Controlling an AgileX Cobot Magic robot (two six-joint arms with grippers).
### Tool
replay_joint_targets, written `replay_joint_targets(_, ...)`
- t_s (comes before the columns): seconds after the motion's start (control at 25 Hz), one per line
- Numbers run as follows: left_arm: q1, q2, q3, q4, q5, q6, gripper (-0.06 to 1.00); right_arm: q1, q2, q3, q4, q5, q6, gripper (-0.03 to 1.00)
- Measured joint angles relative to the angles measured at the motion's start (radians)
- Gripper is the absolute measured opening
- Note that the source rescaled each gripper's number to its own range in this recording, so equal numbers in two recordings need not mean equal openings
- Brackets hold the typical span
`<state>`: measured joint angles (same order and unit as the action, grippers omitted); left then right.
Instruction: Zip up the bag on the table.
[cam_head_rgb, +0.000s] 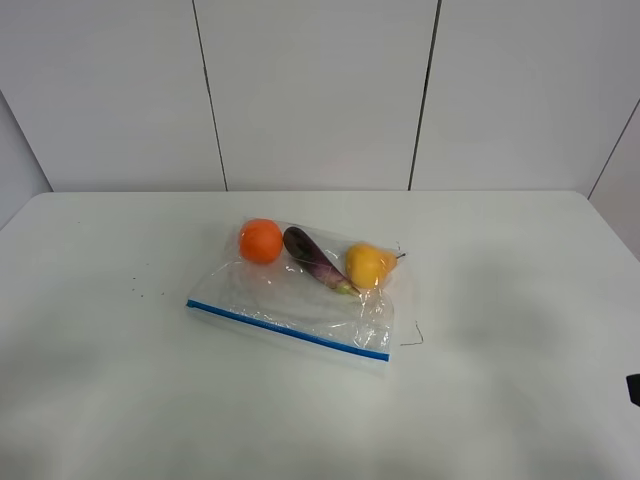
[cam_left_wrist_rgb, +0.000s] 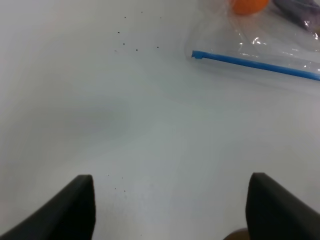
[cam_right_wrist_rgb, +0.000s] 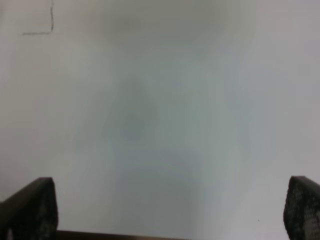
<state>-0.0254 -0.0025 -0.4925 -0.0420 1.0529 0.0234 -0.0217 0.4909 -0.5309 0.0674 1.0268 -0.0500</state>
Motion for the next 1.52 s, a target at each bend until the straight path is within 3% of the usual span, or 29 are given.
replay_joint_targets(0.32,0.0,0.0,0.0,0.0,0.0,0.0,1.0,0.0,-0.222,0.033,-0.01,0.004,0.01,1.0)
replay_joint_targets(0.84,0.0,0.0,0.0,0.0,0.0,0.0,1.0,0.039,-0.249,0.033,-0.004,0.004,0.01,1.0)
replay_joint_targets(1.32,0.0,0.0,0.0,0.0,0.0,0.002,1.0,0.039,-0.489,0.036,0.002,0.004,0.01,1.0)
replay_joint_targets(1.52,0.0,0.0,0.0,0.0,0.0,0.002,1.0,0.039,-0.494,0.036,0.003,0.004,0.01,1.0)
